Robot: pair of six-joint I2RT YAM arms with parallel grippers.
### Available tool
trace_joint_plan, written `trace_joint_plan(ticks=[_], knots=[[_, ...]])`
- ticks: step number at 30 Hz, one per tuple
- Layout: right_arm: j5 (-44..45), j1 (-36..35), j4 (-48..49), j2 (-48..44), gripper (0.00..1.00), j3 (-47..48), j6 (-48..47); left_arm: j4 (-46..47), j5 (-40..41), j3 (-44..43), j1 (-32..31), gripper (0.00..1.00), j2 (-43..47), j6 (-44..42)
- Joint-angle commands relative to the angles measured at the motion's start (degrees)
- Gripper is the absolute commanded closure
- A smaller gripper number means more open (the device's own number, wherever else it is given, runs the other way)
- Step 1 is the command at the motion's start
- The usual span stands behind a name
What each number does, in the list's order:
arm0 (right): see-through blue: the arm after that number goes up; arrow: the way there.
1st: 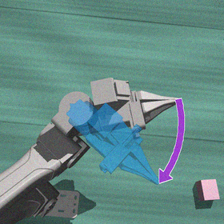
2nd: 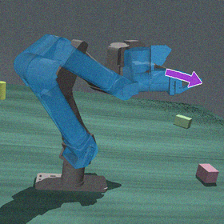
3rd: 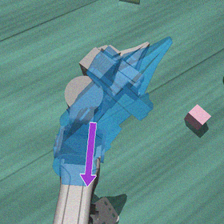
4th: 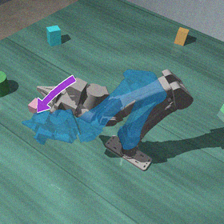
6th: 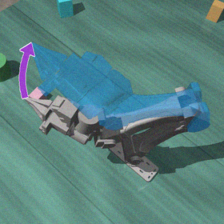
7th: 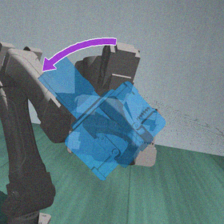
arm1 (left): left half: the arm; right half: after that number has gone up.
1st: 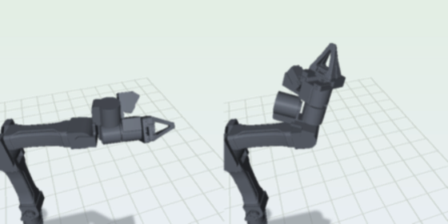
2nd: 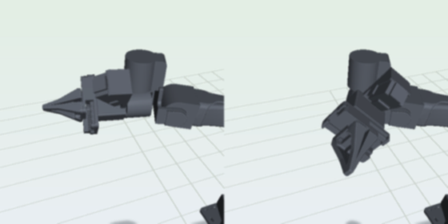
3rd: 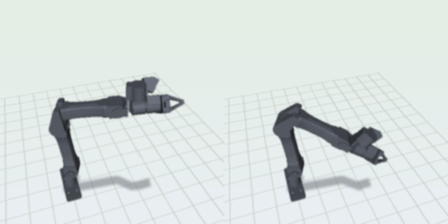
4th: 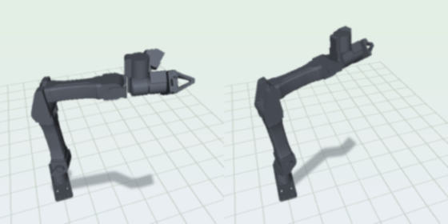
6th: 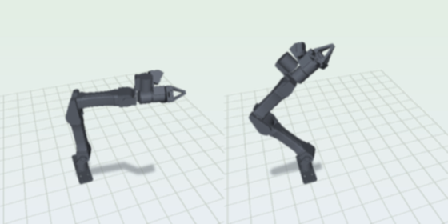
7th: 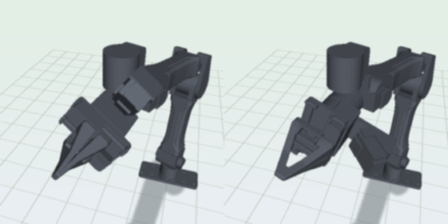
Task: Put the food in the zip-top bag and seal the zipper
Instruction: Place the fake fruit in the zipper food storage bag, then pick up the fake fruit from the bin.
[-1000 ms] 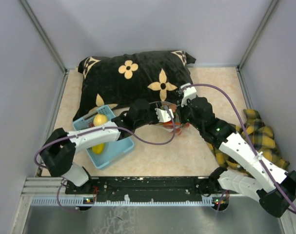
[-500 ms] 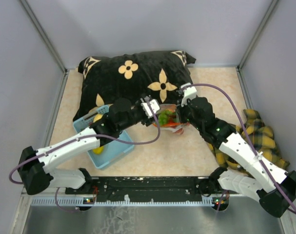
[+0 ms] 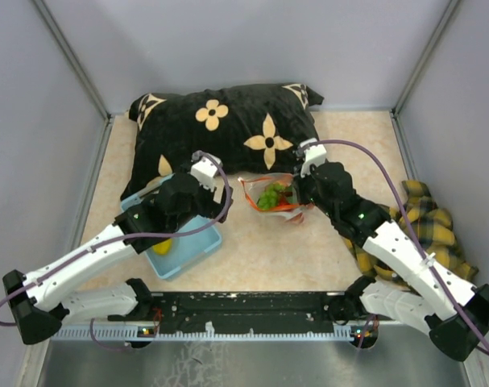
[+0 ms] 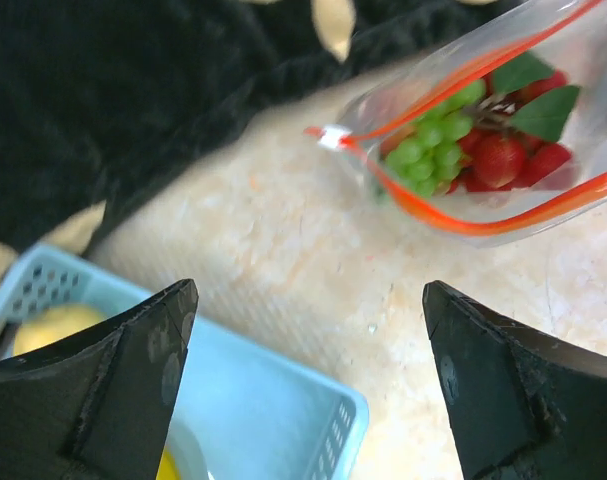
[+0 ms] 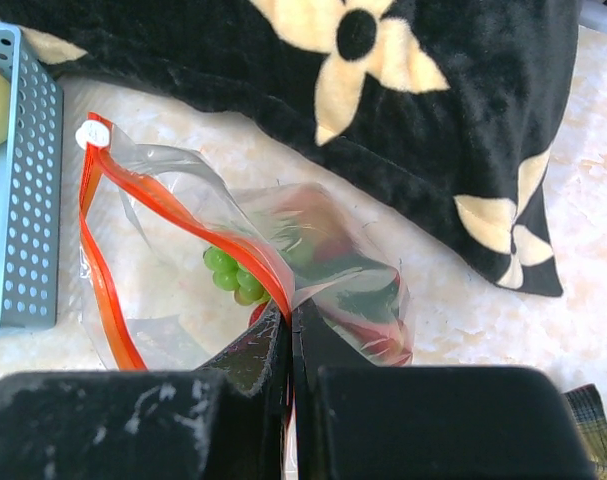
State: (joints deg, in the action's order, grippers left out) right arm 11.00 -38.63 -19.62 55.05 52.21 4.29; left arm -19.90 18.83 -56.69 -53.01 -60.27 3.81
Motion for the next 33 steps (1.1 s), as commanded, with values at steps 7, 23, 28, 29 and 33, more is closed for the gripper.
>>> trace_joint_plan(ticks=[7, 23, 28, 29, 33], knots=[[-0.81, -0.58, 4.63, -2.37, 1.00, -0.66, 0.22, -26.22, 7.86, -2.53, 8.10, 0.00, 0.60, 23.96], [-4.69, -0.50, 6.90, -4.87, 1.00, -2.79, 0.47, -29.26, 8.09, 10.18, 19.40, 0.02, -2.13, 37.84], [-5.55, -0.11, 7.32, -5.27, 1.00, -3.23, 0.48, -25.55, 8.44, 14.38, 22.51, 0.02, -5.27, 38.77], [-5.68, -0.02, 7.38, -5.42, 1.00, -3.32, 0.51, -25.00, 9.08, 15.01, 22.86, 0.02, -5.78, 39.07], [-6.20, 0.26, 7.66, -5.65, 1.00, -3.75, 0.60, -20.63, 9.39, 17.84, 24.58, 0.02, -7.56, 39.25]])
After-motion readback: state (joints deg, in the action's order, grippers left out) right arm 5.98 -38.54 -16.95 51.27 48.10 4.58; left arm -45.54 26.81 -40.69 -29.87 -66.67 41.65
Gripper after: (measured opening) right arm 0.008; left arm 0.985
